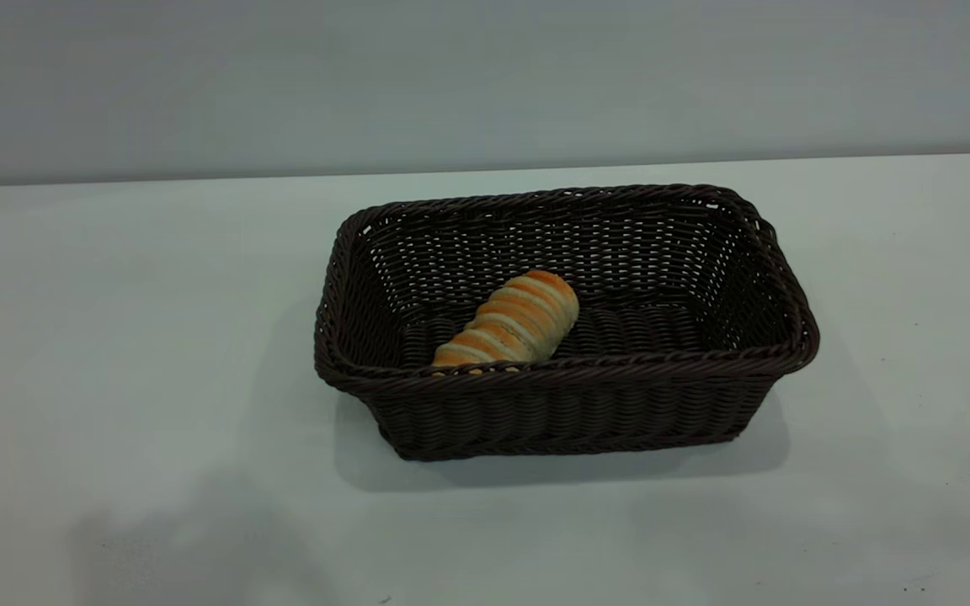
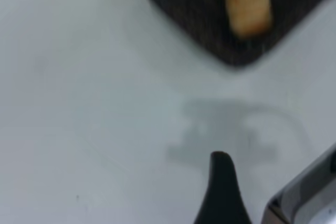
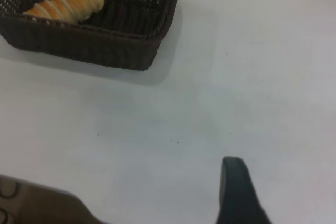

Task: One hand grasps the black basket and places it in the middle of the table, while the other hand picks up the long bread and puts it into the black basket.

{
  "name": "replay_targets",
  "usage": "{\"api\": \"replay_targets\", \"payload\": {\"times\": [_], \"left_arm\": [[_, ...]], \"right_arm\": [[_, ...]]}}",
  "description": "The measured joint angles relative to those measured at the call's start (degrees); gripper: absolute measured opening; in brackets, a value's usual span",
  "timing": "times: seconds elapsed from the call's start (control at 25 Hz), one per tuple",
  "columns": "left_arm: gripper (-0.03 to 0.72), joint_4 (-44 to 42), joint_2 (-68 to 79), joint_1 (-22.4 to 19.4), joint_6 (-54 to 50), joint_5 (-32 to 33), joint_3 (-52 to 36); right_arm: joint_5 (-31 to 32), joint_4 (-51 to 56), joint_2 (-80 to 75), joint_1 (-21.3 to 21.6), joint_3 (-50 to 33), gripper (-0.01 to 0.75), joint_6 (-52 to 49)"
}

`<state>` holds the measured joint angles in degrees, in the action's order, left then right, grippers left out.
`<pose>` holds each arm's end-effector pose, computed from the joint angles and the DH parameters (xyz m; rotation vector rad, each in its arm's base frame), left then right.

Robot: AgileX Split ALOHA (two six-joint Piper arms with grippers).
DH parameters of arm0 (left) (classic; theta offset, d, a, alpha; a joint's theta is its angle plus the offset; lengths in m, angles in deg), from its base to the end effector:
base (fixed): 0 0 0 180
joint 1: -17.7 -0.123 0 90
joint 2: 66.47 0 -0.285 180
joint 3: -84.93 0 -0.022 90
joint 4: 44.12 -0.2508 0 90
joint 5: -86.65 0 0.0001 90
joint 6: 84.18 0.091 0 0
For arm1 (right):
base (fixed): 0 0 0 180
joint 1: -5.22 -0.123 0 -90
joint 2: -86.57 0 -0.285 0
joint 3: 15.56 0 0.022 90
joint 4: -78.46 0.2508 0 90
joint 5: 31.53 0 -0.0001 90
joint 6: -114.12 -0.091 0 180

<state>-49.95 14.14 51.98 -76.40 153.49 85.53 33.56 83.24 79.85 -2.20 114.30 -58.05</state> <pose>0.2083 -0.1317 0.3935 0.9314 2.3793 -0.0430 -0.0089 0.0058 0.2639 -0.2894 2.1071 0.0970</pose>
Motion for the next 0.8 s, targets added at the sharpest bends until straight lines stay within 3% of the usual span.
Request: {"api": "replay_targets", "payload": {"times": [0.2,0.6,0.8], "left_arm": [[0.59,0.0,-10.9,0.0,0.0,0.0,-9.3],[0.59,1.0,-37.2,0.0,-5.8,-0.2,-39.6],[0.59,4.7,-45.9,0.0,-7.8,-0.6,-47.6]], "right_arm": [[0.0,0.1,0.0,0.0,0.0,0.453,0.0],[0.0,0.1,0.1,0.0,0.0,0.453,0.0],[0.0,0.1,0.1,0.0,0.0,0.453,0.0]]}}
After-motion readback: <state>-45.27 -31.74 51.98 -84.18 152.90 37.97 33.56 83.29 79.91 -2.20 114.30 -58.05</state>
